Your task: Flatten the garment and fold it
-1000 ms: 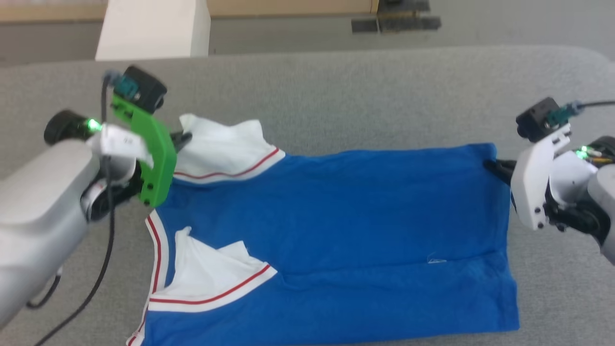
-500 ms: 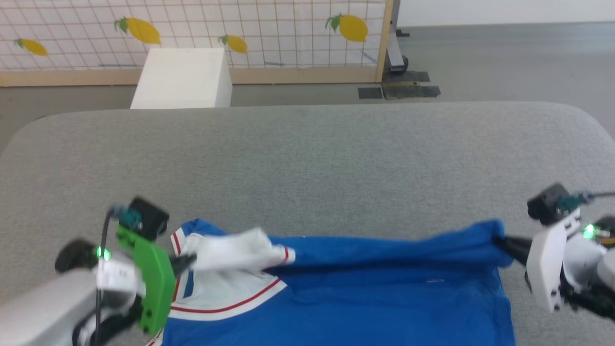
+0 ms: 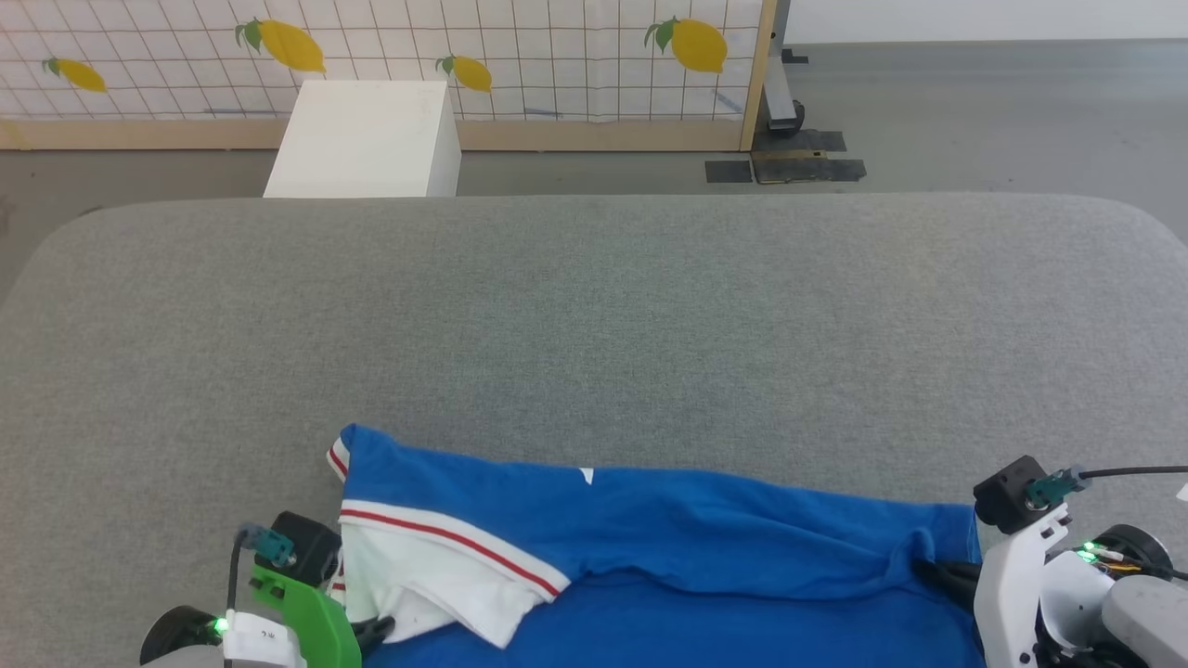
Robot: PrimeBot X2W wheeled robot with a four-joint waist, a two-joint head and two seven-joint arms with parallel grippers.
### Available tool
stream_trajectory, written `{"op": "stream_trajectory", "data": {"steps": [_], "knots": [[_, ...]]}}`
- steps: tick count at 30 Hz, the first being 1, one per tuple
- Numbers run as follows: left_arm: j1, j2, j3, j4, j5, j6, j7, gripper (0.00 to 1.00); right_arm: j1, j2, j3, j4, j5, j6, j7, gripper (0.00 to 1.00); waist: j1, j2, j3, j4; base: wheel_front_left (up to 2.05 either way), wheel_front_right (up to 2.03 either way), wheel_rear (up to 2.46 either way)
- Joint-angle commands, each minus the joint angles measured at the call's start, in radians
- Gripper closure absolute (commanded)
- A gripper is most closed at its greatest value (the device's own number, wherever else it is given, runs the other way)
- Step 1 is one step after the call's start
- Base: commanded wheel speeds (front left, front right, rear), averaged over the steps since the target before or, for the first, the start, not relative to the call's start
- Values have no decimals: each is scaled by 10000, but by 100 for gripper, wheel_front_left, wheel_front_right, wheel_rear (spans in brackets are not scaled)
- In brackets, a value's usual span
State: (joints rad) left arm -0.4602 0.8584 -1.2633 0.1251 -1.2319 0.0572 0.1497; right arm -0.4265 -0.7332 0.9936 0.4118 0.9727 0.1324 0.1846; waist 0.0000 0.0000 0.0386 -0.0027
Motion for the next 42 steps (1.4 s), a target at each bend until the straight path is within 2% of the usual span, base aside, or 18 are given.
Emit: {"op": "stream_trajectory", "data": {"steps": [1, 2, 3, 7, 10, 13, 16, 20, 22, 26, 30, 35, 42], "knots": [[119, -75, 70, 226, -51, -43, -167, 100, 90, 38, -59, 80, -168, -17, -84, 73, 0, 0, -5, -17, 0, 0, 0], [109, -107, 86, 373, 4, -51, -268, 33, 66, 44, -115, 108, -299, -17, -175, 0, 0, 0, -29, -28, 0, 0, 0], [83, -113, 123, 454, 92, -33, -419, 0, 48, 47, -175, 102, -394, -17, -254, 0, 0, 0, -64, -34, 0, 0, 0], [97, -47, 478, 413, 305, 135, -1391, 0, 85, -131, -569, -367, -463, -17, -508, 0, 0, 0, -297, -63, 0, 0, 0], [175, 92, 912, 288, 736, 716, -2703, 0, 56, -548, -994, -1046, -650, -17, -551, 0, 0, 0, -446, -109, 0, 0, 0], [265, 49, 1391, 199, 1361, 1599, -3822, 0, 105, -1005, -1621, -1746, -752, -17, -388, 0, 0, 0, -579, -109, 0, 0, 0], [424, -182, 2089, -124, 2135, 2638, -4088, 0, 239, -1361, -2221, -2276, -728, -17, -11, 0, 0, 0, -651, -86, 0, 0, 0], [1177, -752, 3987, -1039, 3776, 3892, -4109, 0, 466, -1701, -2891, -2613, -511, -17, 1125, 0, 0, 0, -622, -62, 0, 0, 0], [1736, -1055, 4966, -1266, 4699, 4177, -4110, 0, 560, -1718, -3093, -2626, -207, -17, 1893, 0, 0, 0, -565, -50, 0, 0, 0], [2868, -1955, 6725, -1755, 6247, 4123, -4112, 0, 542, -1753, -3254, -2545, 35, -17, 3254, 0, 0, 0, -346, 13, 0, 0, 0], [3806, -2990, 8177, -1977, 7521, 3763, -4113, 0, 569, -1482, -3407, -2132, 147, -17, 4119, 0, 0, 0, -105, 194, 0, 0, 0], [4660, -4348, 9664, -1972, 8413, 3004, -4113, 0, 853, -895, -3494, -1584, 166, -17, 4570, 0, 0, 0, 198, 479, 0, 0, 0], [5158, -5729, 10980, -1584, 9448, 1716, -4113, 0, 1096, -24, -3396, -667, -136, -17, 4721, 0, 0, 0, 544, 758, 0, 0, 0]]}}
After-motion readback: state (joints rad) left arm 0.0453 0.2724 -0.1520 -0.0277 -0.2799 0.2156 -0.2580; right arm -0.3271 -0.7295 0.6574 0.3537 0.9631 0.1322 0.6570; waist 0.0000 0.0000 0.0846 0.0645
